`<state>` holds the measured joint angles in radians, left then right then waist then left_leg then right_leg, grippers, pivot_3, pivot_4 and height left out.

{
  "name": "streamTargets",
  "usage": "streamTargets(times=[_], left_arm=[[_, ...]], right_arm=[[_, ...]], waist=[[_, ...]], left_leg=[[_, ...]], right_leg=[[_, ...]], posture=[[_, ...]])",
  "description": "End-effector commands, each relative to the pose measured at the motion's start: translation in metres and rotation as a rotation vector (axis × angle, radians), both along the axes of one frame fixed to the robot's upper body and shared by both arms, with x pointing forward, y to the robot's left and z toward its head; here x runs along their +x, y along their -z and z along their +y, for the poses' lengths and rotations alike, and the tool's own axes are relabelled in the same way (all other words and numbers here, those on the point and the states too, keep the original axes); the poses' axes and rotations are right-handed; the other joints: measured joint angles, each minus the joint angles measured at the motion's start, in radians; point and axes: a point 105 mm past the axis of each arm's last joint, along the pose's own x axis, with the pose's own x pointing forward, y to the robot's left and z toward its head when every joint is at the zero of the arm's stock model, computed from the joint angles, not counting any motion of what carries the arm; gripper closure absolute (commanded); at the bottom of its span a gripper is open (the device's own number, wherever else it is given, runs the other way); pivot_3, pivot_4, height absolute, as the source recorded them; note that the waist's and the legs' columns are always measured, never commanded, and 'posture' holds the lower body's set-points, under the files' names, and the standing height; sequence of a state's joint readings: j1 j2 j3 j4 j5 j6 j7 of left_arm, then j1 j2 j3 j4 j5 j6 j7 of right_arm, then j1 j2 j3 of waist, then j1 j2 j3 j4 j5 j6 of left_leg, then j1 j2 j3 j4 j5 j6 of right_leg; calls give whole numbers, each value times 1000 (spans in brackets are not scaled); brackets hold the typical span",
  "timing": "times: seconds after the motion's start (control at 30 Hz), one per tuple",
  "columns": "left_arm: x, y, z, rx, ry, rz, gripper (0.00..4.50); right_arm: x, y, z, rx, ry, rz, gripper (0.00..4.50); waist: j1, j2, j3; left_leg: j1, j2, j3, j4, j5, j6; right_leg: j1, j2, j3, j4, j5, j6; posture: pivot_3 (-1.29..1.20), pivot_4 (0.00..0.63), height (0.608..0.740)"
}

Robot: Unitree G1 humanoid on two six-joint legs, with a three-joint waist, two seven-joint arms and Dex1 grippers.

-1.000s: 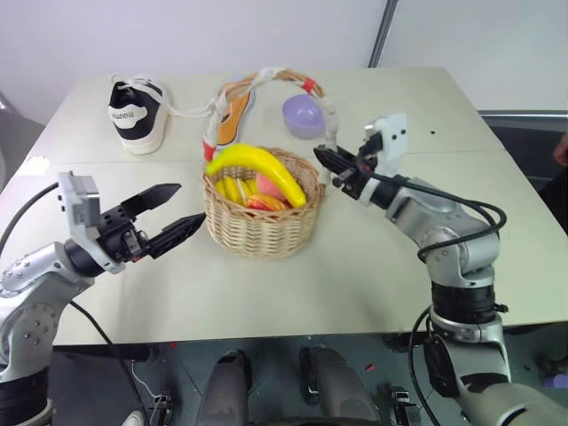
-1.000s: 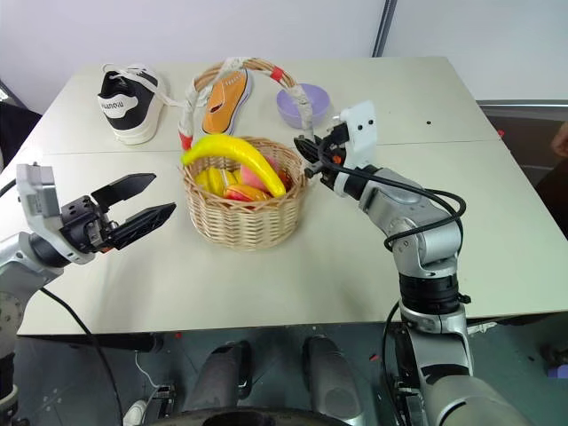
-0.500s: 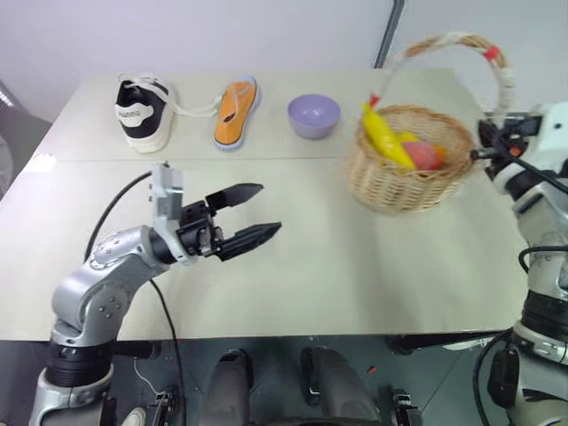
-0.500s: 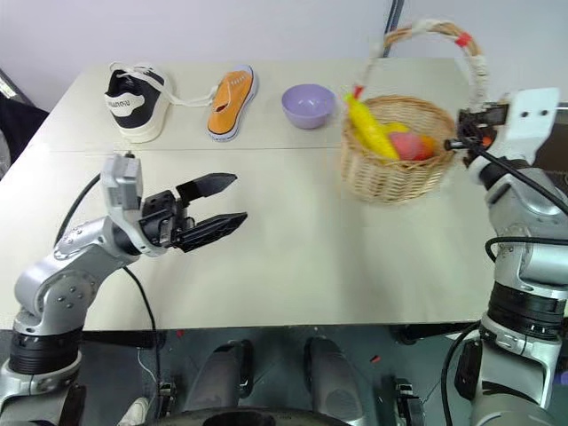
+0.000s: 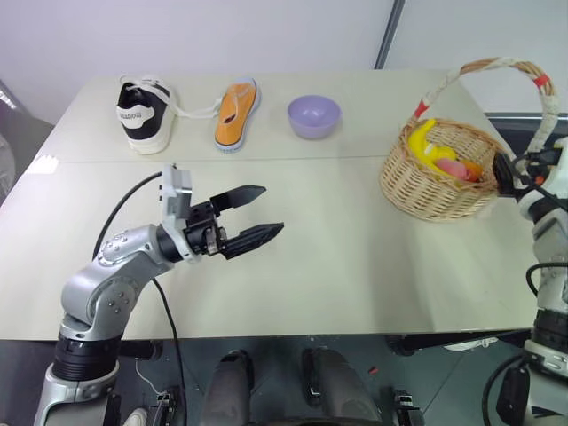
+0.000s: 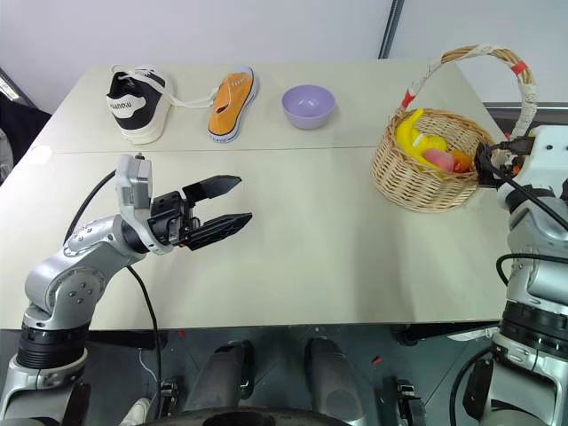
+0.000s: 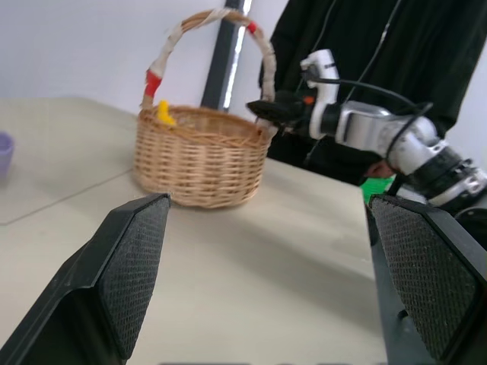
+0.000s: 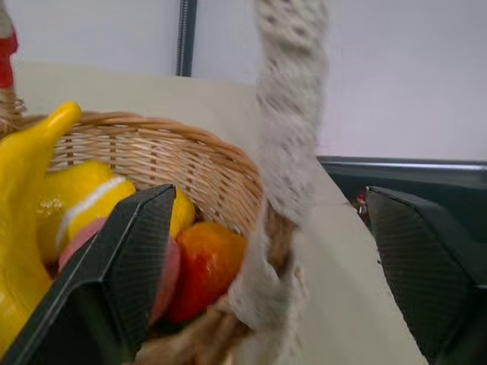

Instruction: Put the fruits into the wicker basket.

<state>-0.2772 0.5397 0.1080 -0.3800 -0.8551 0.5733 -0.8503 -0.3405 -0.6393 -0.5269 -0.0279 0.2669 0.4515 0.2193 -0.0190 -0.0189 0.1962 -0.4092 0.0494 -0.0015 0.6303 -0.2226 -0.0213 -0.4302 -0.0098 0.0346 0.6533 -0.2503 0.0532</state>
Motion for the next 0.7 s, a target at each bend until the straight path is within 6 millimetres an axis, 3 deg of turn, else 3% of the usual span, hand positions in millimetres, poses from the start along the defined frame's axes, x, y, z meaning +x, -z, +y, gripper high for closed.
streamTargets(times=[0.03, 0.07, 0.17, 0.33, 0.4, 0.47, 0.57, 0.7], left_arm=[[13, 7, 33, 41, -167, 5, 0], [15, 10, 41, 53, -215, 10, 0], [21, 23, 68, 106, -354, 32, 0], [21, 38, 96, 159, -495, 43, 0], [20, 45, 106, 170, -560, 57, 0], [18, 53, 112, 182, -611, 73, 0], [13, 61, 113, 180, -634, 81, 0], [4, 66, 115, 178, -653, 79, 0]], right_arm=[[-30, -28, -20, -19, -5, -114, 698], [-36, -28, -21, -14, -34, -124, 698], [-45, -15, 2, 2, -217, -91, 698], [-47, 17, 75, -68, -571, 80, 698], [-52, 38, 119, -95, -771, 151, 698], [-54, 56, 150, -109, -905, 198, 698], [-51, 70, 170, -126, -984, 228, 698], [-41, 73, 181, -131, -1017, 216, 698]], waist=[[0, 0, 0], [1, 0, 0], [-2, 0, 0], [-18, 0, 0], [-19, 0, 0], [-25, 0, 0], [-23, 0, 0], [-19, -1, 0]], left_leg=[[0, 0, 0, 0, 0, 0], [0, 0, 0, -1, 0, 0], [1, 0, 0, -1, 0, 0], [2, 1, 0, -1, 0, 0], [3, 1, 0, 0, 0, 0], [3, 1, 0, 0, 0, 0], [2, 1, 0, 0, 0, 0], [1, 0, 1, 1, 0, 0]], right_leg=[[0, 0, 0, 0, 0, 0], [0, 0, 0, 0, 0, 0], [0, 0, 0, 0, -1, 0], [2, 0, 0, 0, -4, 1], [2, 0, 0, 0, -4, 0], [3, -1, 0, -1, -4, 0], [2, -1, 0, -1, -4, 0], [2, -2, 0, -3, -3, -1]], posture=[[0, 150, 740], [0, 150, 740], [0, 150, 740], [0, 150, 740], [0, 150, 740], [0, 150, 740], [0, 150, 740], [0, 150, 740]])
